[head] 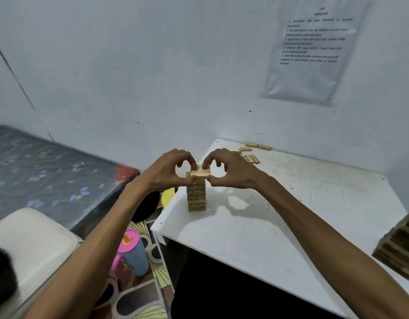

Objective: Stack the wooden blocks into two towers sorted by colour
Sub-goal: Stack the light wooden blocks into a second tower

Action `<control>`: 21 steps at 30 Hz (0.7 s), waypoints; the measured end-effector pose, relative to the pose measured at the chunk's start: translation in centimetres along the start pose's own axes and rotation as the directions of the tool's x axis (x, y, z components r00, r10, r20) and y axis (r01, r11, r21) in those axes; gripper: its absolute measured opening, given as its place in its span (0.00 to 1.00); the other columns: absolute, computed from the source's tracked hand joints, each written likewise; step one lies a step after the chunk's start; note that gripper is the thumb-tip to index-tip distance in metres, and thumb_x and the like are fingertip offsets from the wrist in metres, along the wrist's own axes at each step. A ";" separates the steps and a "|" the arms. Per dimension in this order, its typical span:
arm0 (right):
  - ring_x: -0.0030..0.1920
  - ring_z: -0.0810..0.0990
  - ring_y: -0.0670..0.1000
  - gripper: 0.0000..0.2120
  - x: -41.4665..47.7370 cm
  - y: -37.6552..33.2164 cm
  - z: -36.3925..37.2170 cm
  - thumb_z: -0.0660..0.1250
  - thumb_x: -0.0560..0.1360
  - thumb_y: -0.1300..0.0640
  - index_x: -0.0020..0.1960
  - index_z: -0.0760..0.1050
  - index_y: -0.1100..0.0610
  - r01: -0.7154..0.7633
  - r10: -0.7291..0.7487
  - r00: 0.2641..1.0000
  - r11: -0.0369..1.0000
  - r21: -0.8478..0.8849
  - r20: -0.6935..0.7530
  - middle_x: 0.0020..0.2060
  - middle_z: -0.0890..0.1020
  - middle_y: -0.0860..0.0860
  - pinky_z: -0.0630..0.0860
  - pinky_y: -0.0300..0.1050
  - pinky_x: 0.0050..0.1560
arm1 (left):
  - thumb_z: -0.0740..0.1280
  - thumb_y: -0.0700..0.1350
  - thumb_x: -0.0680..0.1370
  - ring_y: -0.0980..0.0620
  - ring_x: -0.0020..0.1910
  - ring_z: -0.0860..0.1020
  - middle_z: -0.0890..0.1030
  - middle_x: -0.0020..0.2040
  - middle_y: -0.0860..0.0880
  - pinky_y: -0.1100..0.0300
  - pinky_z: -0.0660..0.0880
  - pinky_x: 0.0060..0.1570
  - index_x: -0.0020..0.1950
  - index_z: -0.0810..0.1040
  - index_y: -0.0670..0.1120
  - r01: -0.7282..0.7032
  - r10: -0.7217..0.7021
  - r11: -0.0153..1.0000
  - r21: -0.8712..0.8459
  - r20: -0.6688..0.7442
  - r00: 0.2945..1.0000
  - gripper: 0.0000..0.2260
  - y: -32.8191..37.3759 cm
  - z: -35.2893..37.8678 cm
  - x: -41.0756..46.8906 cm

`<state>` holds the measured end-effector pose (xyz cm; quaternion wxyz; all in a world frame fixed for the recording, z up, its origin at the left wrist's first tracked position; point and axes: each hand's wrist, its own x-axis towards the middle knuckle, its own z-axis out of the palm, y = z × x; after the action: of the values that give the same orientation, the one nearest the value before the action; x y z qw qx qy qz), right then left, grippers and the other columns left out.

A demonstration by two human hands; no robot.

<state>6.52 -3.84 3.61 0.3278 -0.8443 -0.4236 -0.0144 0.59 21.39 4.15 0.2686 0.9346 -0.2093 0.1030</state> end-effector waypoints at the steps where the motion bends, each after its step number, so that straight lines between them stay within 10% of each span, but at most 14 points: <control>1: 0.53 0.74 0.44 0.16 0.3 0.0 0.3 0.74 0.71 0.45 0.58 0.77 0.43 -0.004 0.004 1.000 1.000 -0.004 0.015 0.54 0.79 0.38 0.69 0.38 0.47 | 0.71 0.63 0.70 0.52 0.50 0.72 0.80 0.49 0.53 0.53 0.71 0.50 0.54 0.79 0.56 0.008 -0.008 1.000 0.000 0.004 1.000 0.16 -0.3 0.0 -0.1; 21: 0.54 0.73 0.44 0.15 1.7 1.2 2.3 0.73 0.72 0.47 0.58 0.76 0.42 0.000 0.004 0.998 0.999 -0.053 0.061 0.55 0.77 0.37 0.67 0.37 0.46 | 0.70 0.63 0.70 0.51 0.50 0.72 0.81 0.51 0.54 0.50 0.73 0.52 0.55 0.79 0.55 0.043 -0.042 0.999 -0.023 0.019 0.999 0.19 -2.6 1.1 -0.7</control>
<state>7.85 -1.85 1.66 0.2924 -0.8531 -0.4321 0.0007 1.21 23.03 1.83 0.2798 0.9365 -0.1931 0.0860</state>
